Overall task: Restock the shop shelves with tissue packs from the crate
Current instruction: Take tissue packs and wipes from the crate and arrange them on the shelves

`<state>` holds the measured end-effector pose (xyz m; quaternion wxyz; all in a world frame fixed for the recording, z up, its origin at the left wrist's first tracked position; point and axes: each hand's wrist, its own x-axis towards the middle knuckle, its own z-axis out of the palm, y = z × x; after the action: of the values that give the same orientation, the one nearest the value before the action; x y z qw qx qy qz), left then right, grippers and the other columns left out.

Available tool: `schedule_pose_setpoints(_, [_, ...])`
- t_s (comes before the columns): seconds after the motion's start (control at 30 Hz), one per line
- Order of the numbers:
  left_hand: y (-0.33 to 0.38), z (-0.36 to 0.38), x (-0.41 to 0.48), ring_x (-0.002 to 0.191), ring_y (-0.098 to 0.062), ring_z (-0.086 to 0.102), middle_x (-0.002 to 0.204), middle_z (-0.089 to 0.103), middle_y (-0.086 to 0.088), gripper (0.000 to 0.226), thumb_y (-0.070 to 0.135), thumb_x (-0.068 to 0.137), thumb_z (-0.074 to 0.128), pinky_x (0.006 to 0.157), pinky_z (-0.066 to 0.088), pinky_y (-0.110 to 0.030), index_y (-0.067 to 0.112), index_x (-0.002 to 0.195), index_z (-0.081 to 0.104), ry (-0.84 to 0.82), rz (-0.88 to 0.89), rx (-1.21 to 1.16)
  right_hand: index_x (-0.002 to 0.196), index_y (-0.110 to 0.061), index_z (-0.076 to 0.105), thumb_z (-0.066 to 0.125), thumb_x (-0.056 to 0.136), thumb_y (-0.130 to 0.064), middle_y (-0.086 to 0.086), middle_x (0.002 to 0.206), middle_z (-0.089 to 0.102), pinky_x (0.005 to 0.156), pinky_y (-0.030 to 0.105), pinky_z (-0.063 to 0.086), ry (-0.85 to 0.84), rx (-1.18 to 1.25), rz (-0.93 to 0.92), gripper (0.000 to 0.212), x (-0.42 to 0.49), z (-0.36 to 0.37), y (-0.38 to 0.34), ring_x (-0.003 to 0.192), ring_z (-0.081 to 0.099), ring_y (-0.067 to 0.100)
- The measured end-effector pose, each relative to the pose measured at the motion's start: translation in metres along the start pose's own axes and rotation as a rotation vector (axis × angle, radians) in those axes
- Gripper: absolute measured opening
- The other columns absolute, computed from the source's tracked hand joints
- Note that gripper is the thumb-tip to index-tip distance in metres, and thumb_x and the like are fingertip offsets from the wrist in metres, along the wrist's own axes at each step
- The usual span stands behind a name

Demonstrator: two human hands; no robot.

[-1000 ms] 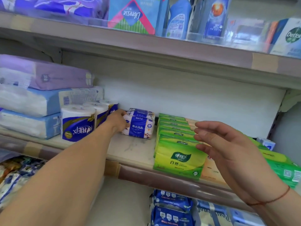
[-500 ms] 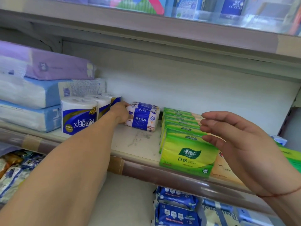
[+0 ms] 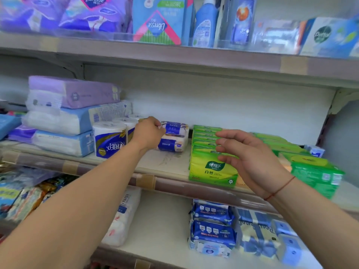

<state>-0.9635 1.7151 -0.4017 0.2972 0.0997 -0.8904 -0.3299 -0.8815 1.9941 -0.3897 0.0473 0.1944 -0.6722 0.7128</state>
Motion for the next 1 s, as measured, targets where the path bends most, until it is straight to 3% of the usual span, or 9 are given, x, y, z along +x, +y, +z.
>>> schedule_pose_setpoints(0.1, [0.001, -0.011, -0.028, 0.108, -0.022, 0.063, 0.122, 0.068, -0.004, 0.029, 0.027, 0.097, 0.067, 0.091, 0.052, -0.031, 0.018, 0.124, 0.066, -0.125, 0.016, 0.163, 0.103, -0.014, 0.075, 0.065, 0.096, -0.005, 0.014, 0.11, 0.067, 0.085, 0.04, 0.058, 0.016, 0.003, 0.02, 0.015, -0.017, -0.002, -0.007, 0.1, 0.064, 0.027])
schedule_pose_setpoints(0.37, [-0.009, -0.034, -0.053, 0.113, -0.02, 0.059, 0.132, 0.063, -0.004, 0.042, 0.019, 0.094, 0.071, 0.084, 0.044, -0.027, 0.019, 0.135, 0.059, -0.179, -0.021, 0.229, 0.106, -0.012, 0.075, 0.065, 0.096, -0.008, 0.016, 0.112, 0.069, 0.088, 0.042, 0.057, -0.004, 0.043, 0.031, 0.015, -0.044, -0.011, -0.023, 0.104, 0.065, 0.027])
schedule_pose_setpoints(0.47, [-0.011, -0.028, -0.038, 0.122, -0.024, 0.057, 0.14, 0.059, -0.003, 0.047, 0.013, 0.093, 0.069, 0.093, 0.051, -0.03, 0.024, 0.137, 0.058, -0.217, 0.044, 0.278, 0.106, -0.014, 0.076, 0.065, 0.096, -0.009, 0.015, 0.111, 0.07, 0.088, 0.04, 0.058, -0.005, 0.024, 0.019, 0.015, -0.037, -0.013, -0.021, 0.101, 0.066, 0.026])
schedule_pose_setpoints(0.57, [-0.004, -0.013, -0.023, 0.134, -0.031, 0.044, 0.144, 0.055, -0.003, 0.051, 0.045, 0.094, 0.064, 0.105, 0.046, -0.045, 0.028, 0.141, 0.053, -0.222, 0.119, 0.343, 0.107, -0.013, 0.077, 0.066, 0.096, -0.009, 0.015, 0.112, 0.071, 0.085, 0.038, 0.057, -0.004, 0.02, 0.008, 0.016, -0.027, -0.012, -0.014, 0.1, 0.067, 0.024])
schedule_pose_setpoints(0.7, [0.024, 0.032, -0.01, 0.149, -0.038, 0.018, 0.155, 0.045, -0.009, 0.086, 0.08, 0.083, 0.051, 0.113, 0.03, -0.056, 0.035, 0.154, 0.035, -0.377, 0.195, 0.556, 0.108, -0.009, 0.076, 0.065, 0.095, -0.006, 0.013, 0.104, 0.07, 0.083, 0.038, 0.056, -0.006, 0.063, 0.002, 0.017, -0.008, -0.005, -0.005, 0.097, 0.066, 0.023])
schedule_pose_setpoints(0.83, [0.025, 0.061, 0.009, 0.15, -0.043, 0.01, 0.161, 0.032, -0.009, 0.096, 0.088, 0.074, 0.052, 0.118, 0.018, -0.065, 0.038, 0.154, 0.035, -0.482, 0.118, 0.667, 0.108, -0.008, 0.076, 0.064, 0.094, -0.006, 0.013, 0.101, 0.068, 0.08, 0.036, 0.054, -0.05, 0.119, -0.003, 0.018, 0.009, 0.007, -0.002, 0.095, 0.064, 0.023])
schedule_pose_setpoints(1.0, [0.015, 0.06, 0.013, 0.143, -0.044, 0.027, 0.153, 0.04, -0.005, 0.101, 0.078, 0.069, 0.071, 0.108, 0.038, -0.063, 0.037, 0.153, 0.034, -0.482, 0.195, 0.788, 0.107, -0.007, 0.075, 0.063, 0.094, -0.004, 0.015, 0.1, 0.068, 0.081, 0.036, 0.053, -0.035, 0.105, -0.008, 0.018, 0.015, 0.013, 0.008, 0.095, 0.063, 0.023])
